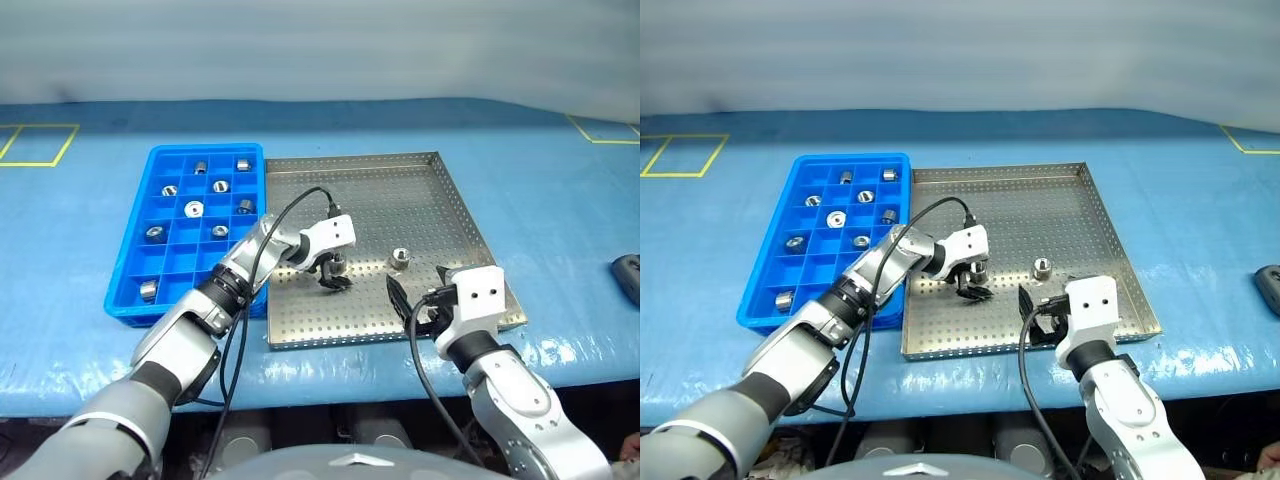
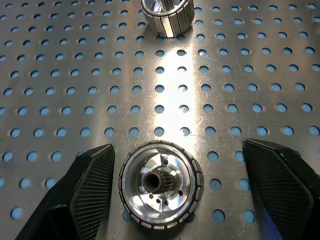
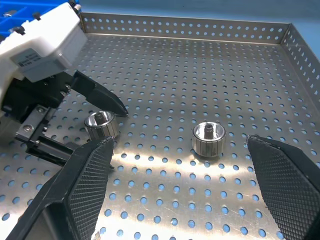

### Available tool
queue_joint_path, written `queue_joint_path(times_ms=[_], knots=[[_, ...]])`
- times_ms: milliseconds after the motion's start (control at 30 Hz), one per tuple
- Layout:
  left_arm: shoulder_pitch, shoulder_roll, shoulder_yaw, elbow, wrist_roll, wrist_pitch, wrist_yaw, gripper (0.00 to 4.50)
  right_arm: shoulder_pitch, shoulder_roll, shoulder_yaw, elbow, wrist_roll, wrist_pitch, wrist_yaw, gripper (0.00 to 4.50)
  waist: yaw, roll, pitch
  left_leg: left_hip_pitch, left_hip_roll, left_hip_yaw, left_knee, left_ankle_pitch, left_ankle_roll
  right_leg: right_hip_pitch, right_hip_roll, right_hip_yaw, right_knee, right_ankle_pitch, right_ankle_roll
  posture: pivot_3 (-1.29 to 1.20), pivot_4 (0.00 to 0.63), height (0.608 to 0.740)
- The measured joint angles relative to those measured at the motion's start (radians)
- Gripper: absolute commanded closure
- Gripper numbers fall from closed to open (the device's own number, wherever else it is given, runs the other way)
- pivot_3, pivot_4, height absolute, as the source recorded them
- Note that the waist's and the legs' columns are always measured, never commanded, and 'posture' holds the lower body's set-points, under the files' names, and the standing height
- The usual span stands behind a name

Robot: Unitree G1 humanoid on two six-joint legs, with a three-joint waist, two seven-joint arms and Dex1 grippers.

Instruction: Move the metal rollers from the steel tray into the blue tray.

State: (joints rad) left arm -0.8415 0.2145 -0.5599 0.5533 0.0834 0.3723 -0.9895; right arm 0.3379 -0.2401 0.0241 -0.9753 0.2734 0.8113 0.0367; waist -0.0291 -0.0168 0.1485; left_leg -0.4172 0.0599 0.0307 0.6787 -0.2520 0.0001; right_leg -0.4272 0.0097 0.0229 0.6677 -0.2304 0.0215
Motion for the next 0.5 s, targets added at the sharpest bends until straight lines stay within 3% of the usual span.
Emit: queue_joint_path(times_ms=[267,500], knots=[[-0.009,0.000,0.002,0.016,0.026,-0.016,-0.020,2.79,-0.004,0.007,0.005,0.000,-0.017,-0.003,0.002,0.00,-0.007,0.000,0.000,0.000,0.000,0.001,0.001,0.000,0.000,0.000,0.000,0.001,0.000,0.000,0.000,-0.05,0.150,0.740],[0.001,0.066,0.049,-0.082,0.018,0.025,-0.035,2.78,-0.060,-0.001,0.009,0.014,-0.017,-0.002,0.026,0.00,-0.001,0.000,0.000,0.000,0.000,0.001,0.001,0.000,0.000,-0.001,0.000,0.001,0.002,0.000,0.001,0.02,0.150,0.740]])
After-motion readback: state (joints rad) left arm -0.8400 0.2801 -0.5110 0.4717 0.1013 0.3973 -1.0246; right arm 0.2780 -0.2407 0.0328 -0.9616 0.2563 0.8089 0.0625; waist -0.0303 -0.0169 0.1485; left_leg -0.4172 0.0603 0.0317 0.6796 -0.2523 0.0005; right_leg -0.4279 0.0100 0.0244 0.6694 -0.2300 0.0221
